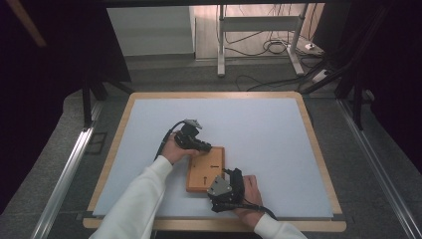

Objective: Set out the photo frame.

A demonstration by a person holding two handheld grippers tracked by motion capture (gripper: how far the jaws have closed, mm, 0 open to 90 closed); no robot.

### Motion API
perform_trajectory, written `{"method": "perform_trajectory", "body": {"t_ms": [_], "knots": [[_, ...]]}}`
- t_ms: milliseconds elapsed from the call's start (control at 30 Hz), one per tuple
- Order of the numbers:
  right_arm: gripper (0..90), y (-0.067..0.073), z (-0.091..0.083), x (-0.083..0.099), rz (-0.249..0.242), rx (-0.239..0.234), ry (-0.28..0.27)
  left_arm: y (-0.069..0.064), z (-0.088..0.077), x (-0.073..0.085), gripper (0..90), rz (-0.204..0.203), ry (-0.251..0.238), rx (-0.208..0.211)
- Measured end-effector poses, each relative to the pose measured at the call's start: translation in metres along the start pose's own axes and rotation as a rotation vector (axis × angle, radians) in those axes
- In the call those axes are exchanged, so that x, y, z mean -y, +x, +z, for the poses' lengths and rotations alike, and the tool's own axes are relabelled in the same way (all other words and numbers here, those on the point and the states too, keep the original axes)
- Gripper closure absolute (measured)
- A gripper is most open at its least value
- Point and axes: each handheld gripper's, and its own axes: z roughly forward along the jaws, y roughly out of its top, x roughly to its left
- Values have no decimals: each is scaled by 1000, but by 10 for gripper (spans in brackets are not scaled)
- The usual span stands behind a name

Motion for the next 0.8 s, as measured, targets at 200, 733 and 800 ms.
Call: {"method": "perform_trajectory", "body": {"t_ms": [200,733,800], "knots": [[113,3,0,-1,-49,58,-17,1,0,0,834,-7,-3,-2],[325,-5,-8,-9,-71,37,-64,-2,0,-2,826,-23,-10,-41],[333,-7,-9,-9,-69,38,-66,-3,-1,-2,795,-18,-11,-48]]}}
